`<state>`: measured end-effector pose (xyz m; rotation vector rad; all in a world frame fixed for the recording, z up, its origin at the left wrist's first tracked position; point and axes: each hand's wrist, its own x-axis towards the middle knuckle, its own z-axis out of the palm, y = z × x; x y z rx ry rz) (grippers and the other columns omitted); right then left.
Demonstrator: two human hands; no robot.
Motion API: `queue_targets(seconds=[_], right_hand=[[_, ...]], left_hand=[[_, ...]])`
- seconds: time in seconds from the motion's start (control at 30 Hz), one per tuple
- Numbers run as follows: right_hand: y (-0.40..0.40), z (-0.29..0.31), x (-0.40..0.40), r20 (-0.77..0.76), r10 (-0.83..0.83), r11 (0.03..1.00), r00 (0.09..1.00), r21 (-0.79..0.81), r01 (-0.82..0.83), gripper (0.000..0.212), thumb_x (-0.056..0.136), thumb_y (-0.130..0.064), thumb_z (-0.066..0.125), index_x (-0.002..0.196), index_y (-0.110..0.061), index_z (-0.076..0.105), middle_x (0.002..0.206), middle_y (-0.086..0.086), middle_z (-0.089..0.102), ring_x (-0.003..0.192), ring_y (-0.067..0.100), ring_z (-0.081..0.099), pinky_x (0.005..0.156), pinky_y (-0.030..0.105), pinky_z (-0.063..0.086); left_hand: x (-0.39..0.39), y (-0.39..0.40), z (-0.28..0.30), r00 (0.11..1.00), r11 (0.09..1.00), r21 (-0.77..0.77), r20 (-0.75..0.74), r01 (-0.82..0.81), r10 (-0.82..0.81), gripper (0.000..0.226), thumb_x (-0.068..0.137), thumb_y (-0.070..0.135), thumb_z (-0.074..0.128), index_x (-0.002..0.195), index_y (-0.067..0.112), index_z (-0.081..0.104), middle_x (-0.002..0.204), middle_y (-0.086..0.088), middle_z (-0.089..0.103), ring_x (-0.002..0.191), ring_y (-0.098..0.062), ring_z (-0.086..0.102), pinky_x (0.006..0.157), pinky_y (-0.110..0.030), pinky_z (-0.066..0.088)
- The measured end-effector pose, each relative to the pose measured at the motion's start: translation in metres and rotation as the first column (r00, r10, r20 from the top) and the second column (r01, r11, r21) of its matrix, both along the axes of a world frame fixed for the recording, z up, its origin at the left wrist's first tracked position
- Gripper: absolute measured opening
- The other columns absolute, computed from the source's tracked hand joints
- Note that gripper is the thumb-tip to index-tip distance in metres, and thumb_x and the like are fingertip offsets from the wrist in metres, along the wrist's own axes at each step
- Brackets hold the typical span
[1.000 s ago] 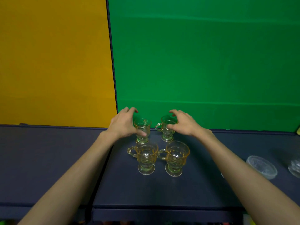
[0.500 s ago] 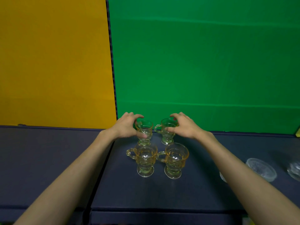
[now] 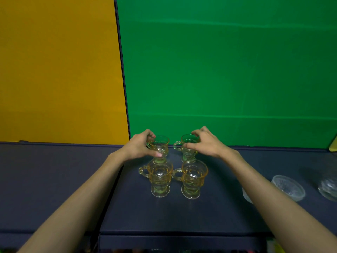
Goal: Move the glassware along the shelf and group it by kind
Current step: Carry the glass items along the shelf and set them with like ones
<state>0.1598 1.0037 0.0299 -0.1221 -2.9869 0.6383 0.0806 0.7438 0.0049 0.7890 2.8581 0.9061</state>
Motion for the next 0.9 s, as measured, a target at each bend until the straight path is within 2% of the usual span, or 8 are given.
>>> queue_targets(seconds=[0.1,0.23,0.3,0.5,0.67,0.77,0.83,0.9], right_hand=[[-0.001,0.000,0.002,-0.008,0.008,1.000,1.000,-0.003,-0.008,0.079,0.086,-0.055,0.068,0.146,-0.010,0.044,0.139,0.010,0.040,0.129,0.027,0.047,0.109,0.038,0.037],[0.001,0.000,0.006,-0.009,0.016,1.000,1.000,-0.022,-0.016,0.077,0.084,-0.054,0.070,0.143,-0.011,0.048,0.135,0.008,0.043,0.124,0.025,0.049,0.107,0.036,0.039],[0.001,0.000,0.008,-0.003,0.020,1.000,1.000,-0.020,-0.020,0.076,0.083,-0.054,0.071,0.143,-0.012,0.048,0.133,0.008,0.043,0.124,0.025,0.049,0.108,0.037,0.039],[0.000,0.000,0.016,-0.008,0.024,1.000,1.000,-0.011,-0.024,0.075,0.083,-0.056,0.070,0.142,-0.013,0.049,0.133,0.007,0.044,0.122,0.024,0.050,0.106,0.036,0.040],[-0.003,0.001,0.021,-0.008,0.023,1.000,1.000,0.015,-0.023,0.076,0.083,-0.058,0.070,0.141,-0.013,0.050,0.133,0.008,0.044,0.123,0.025,0.049,0.103,0.035,0.039],[-0.004,0.002,0.024,-0.001,0.031,0.999,1.000,0.037,-0.031,0.077,0.081,-0.060,0.070,0.139,-0.013,0.051,0.132,0.009,0.045,0.122,0.026,0.050,0.104,0.036,0.040],[-0.005,0.003,0.026,0.005,0.035,0.998,0.999,0.045,-0.036,0.078,0.080,-0.061,0.070,0.139,-0.012,0.051,0.132,0.009,0.045,0.122,0.027,0.051,0.105,0.037,0.040],[-0.005,0.004,0.027,0.005,0.037,0.998,0.999,0.051,-0.037,0.080,0.080,-0.061,0.070,0.140,-0.012,0.051,0.134,0.010,0.045,0.124,0.027,0.050,0.106,0.038,0.040]], left_hand=[[0.002,-0.004,0.000,0.999,0.999,0.042,0.027,0.034,-0.035,0.090,0.062,0.044,0.090,0.139,0.020,0.050,0.131,0.002,0.063,0.115,-0.016,0.059,0.098,-0.032,0.049],[0.004,-0.005,-0.004,0.996,0.991,0.125,0.066,0.054,-0.062,0.089,0.064,0.040,0.089,0.143,0.022,0.051,0.125,0.007,0.066,0.103,-0.010,0.063,0.081,-0.018,0.046],[0.005,-0.005,-0.007,0.993,0.982,0.177,0.091,0.059,-0.076,0.087,0.066,0.037,0.089,0.143,0.021,0.051,0.119,0.009,0.068,0.099,-0.009,0.064,0.078,-0.014,0.044],[0.007,-0.007,-0.014,0.985,0.965,0.250,0.129,0.078,-0.113,0.075,0.072,0.025,0.087,0.140,0.018,0.056,0.087,0.011,0.067,0.091,-0.014,0.069,0.085,-0.021,0.050],[0.008,-0.012,-0.018,0.978,0.948,0.300,0.142,0.105,-0.153,0.063,0.075,0.019,0.084,0.132,0.023,0.059,0.091,-0.005,0.067,0.098,-0.031,0.068,0.085,-0.019,0.052],[0.009,-0.017,-0.020,0.971,0.940,0.320,0.164,0.116,-0.176,0.060,0.076,0.016,0.082,0.131,0.024,0.059,0.098,-0.025,0.065,0.103,-0.039,0.065,0.086,-0.019,0.053],[0.010,-0.020,-0.019,0.967,0.938,0.326,0.177,0.119,-0.184,0.058,0.078,0.017,0.080,0.131,0.025,0.059,0.109,-0.025,0.066,0.106,-0.036,0.065,0.089,-0.022,0.055],[0.012,-0.021,-0.018,0.963,0.939,0.322,0.189,0.122,-0.190,0.054,0.084,0.010,0.076,0.133,0.025,0.059,0.115,-0.017,0.069,0.108,-0.025,0.068,0.090,-0.022,0.055]])
